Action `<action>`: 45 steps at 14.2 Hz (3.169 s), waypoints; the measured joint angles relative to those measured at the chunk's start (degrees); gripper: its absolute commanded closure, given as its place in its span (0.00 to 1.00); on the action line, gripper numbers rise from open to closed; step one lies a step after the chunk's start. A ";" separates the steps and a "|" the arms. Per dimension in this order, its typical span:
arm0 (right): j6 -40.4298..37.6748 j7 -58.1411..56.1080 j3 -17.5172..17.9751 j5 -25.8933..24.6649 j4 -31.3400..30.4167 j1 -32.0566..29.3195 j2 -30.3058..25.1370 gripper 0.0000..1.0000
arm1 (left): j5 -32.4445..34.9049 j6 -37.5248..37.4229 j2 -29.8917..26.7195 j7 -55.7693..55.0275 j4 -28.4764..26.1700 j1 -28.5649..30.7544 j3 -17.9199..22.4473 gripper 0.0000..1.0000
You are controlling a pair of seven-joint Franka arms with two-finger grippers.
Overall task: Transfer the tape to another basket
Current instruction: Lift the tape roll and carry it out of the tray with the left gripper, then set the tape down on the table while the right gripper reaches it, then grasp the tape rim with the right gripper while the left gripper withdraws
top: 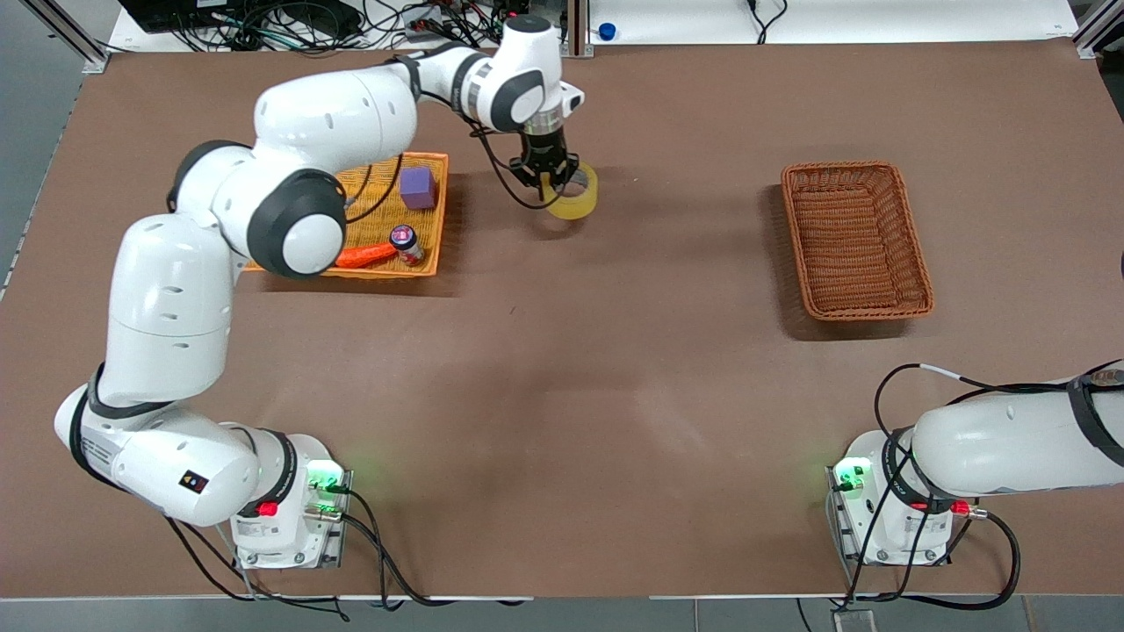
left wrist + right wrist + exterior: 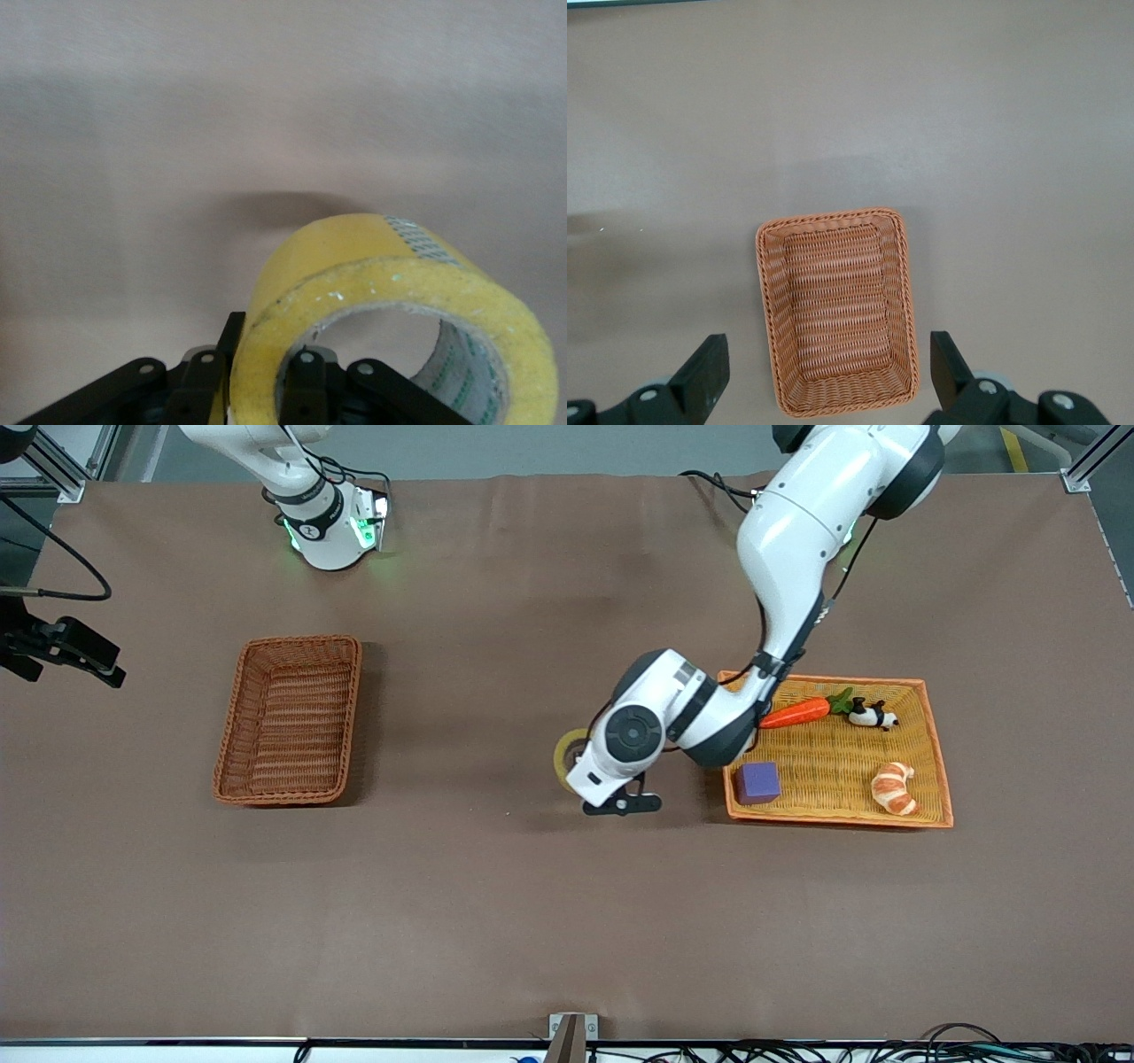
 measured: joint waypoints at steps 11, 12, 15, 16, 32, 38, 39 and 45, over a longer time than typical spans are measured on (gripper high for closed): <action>1.54 -0.01 -0.17 0.08 0.28 -0.09 0.00 0.00 | 0.00 5.08 6.57 -2.87 6.35 -5.43 1.14 0.00; 1.54 -0.02 -0.10 0.10 0.29 -0.08 0.00 0.00 | 0.00 5.04 5.99 -3.30 6.43 -5.34 1.15 0.00; 1.64 0.08 2.93 0.68 -0.08 0.25 1.44 0.00 | 0.00 2.57 2.55 -3.64 6.35 -4.61 1.46 0.00; 2.54 1.37 5.37 0.73 -0.31 0.38 3.21 0.00 | 0.00 1.15 0.98 -3.64 6.17 -3.74 1.52 0.00; 31.21 41.30 19.32 -10.11 -4.25 19.12 35.18 0.00 | 0.05 -1.19 -36.10 20.69 -21.85 26.49 -3.13 0.00; 36.45 45.29 19.33 -10.16 -8.22 22.84 35.90 0.00 | 0.05 -1.84 -46.01 30.42 -27.11 26.46 3.06 0.00; 38.65 45.61 19.33 -10.16 -9.95 22.99 36.09 0.00 | 0.05 -1.88 -47.74 31.75 -28.08 26.43 4.31 0.00; 45.00 48.00 19.11 -10.16 -12.42 23.04 39.08 0.08 | -0.12 -5.93 -54.35 33.54 -30.34 25.63 9.51 0.00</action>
